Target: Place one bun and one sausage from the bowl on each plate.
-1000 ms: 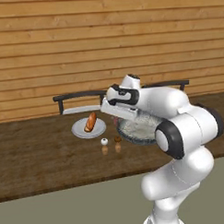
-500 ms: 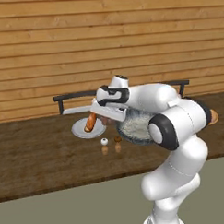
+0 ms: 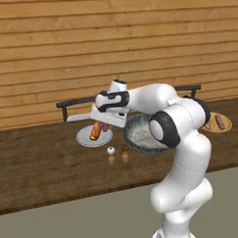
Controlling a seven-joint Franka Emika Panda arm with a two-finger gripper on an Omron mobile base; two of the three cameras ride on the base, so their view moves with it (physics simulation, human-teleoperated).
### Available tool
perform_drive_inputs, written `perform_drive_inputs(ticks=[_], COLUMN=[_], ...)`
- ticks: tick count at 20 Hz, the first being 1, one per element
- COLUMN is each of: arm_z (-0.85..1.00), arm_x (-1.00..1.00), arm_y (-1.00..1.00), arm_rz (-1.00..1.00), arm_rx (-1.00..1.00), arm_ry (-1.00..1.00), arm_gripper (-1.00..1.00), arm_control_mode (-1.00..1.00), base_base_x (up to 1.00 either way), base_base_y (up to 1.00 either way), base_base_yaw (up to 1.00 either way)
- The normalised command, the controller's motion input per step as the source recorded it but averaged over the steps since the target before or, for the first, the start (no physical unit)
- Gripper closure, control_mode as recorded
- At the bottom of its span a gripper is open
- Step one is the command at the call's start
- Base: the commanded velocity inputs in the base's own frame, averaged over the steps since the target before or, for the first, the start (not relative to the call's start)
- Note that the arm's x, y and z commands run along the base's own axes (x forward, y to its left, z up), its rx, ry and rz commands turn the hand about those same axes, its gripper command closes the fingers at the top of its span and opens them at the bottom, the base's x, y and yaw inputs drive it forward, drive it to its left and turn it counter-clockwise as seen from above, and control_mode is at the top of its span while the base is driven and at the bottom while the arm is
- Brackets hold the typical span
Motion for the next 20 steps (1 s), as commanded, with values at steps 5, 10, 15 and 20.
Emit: perform_drive_inputs(ticks=[5, 10, 15, 20], arm_z=[-0.41, -0.3, -0.07, -0.1], arm_x=[0.07, 0.04, 0.08, 0.14], arm_y=[0.01, 0.03, 0.17, 0.02], arm_rz=[0.0, 0.0, 0.0, 0.0], arm_rx=[-0.02, -0.02, -0.02, -0.02], arm_ry=[0.0, 0.0, 0.0, 0.0], arm_gripper=[1.0, 1.0, 1.0, 1.0], arm_control_mode=[-1.0, -1.0, -1.0, -1.0], base_base_x=[0.0, 0.0, 0.0, 0.0], base_base_y=[0.0, 0.0, 0.0, 0.0], base_base_yaw=[0.0, 0.0, 0.0, 0.0])
